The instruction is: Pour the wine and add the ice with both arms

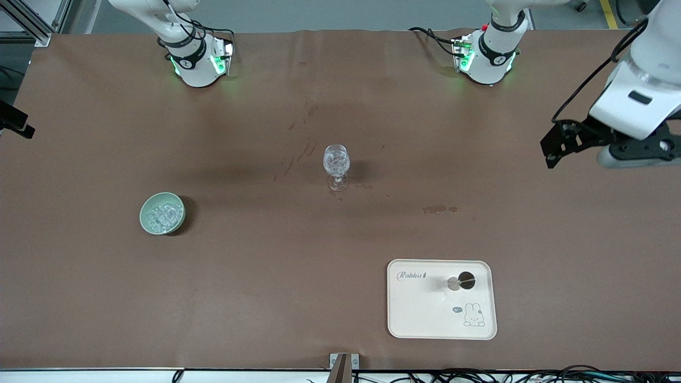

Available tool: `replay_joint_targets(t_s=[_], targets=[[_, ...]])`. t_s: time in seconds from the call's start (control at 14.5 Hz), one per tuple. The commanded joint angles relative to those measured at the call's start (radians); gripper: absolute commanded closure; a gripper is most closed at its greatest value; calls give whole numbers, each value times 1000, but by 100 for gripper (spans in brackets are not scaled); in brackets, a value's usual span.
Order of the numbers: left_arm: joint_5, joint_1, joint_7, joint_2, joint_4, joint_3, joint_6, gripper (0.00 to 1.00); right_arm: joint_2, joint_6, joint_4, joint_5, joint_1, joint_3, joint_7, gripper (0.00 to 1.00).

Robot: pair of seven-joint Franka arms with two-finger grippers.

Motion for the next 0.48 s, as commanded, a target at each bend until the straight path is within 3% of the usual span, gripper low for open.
replay_joint_targets(t_s=[0.0,0.28,0.41], targets=[[-95,-60,96,-139,-165,140,9,0,-31,19,-35,23,-5,10,-8,0],[-158,-126,162,-276,-327,244,6,0,-30,16,-35,23,-5,10,-7,0],[-160,-131,164,-305,-364,257,-1,0,-31,14,-35,23,-7,11,-7,0]])
